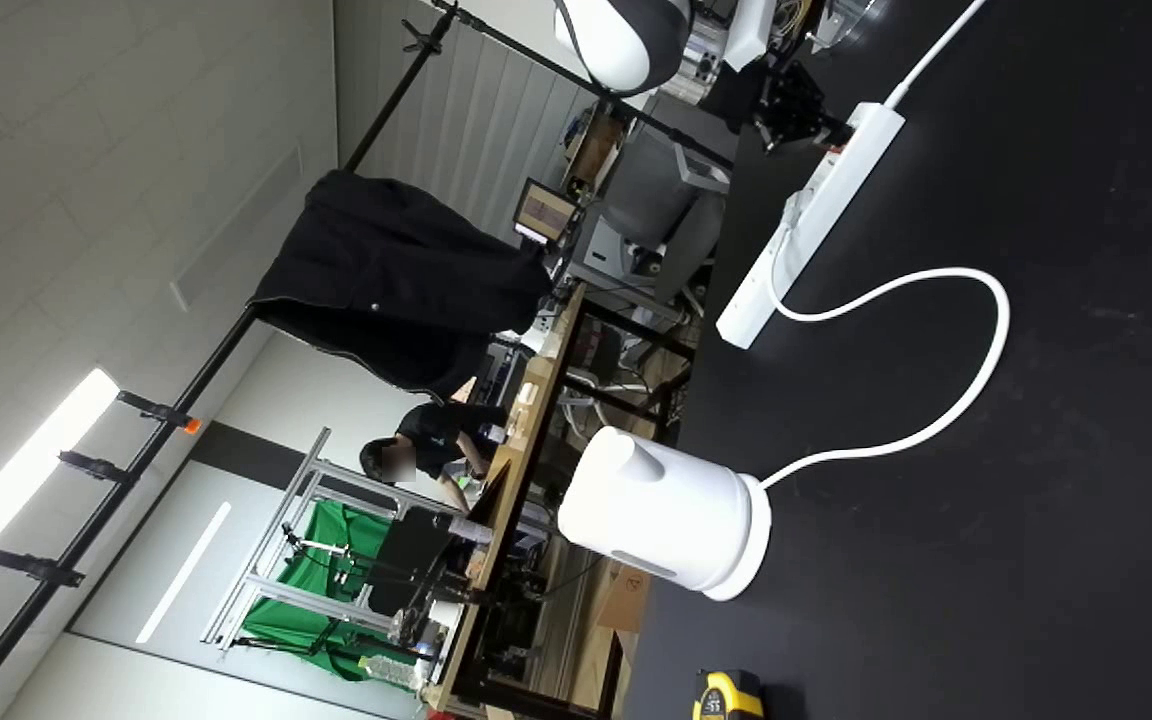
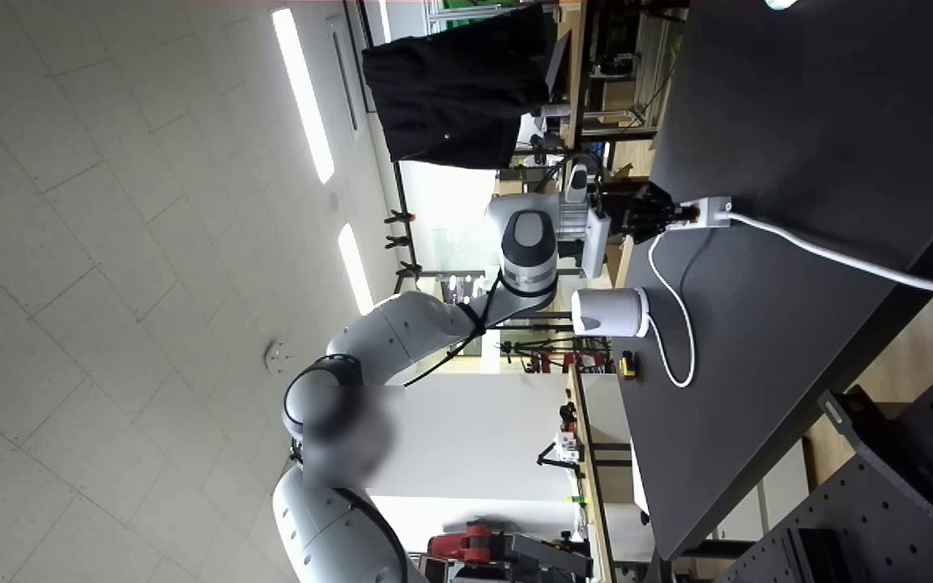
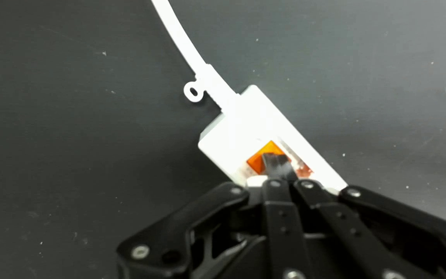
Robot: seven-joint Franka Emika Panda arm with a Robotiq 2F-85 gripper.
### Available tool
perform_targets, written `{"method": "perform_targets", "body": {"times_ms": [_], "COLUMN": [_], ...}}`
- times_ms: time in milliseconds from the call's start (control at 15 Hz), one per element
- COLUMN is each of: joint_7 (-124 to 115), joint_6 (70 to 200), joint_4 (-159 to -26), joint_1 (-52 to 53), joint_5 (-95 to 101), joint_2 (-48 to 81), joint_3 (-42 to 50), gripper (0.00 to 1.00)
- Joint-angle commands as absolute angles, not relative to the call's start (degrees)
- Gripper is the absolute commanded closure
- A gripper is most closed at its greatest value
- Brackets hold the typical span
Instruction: Turn on the extension cable
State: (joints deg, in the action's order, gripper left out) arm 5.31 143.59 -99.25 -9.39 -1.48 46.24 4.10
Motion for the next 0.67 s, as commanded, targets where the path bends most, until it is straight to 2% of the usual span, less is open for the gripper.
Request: {"method": "perform_targets", "body": {"times_ms": [0,600], "joint_7": [5.79,5.37], "joint_6": [144.8,146.45], "joint_4": [-98.62,-96.69], "joint_1": [-10.55,-11.63], "joint_5": [-2.27,-3.64], "joint_2": [46.78,49.41], "joint_3": [3.06,2.92], "gripper": [1.0,1.0]}}
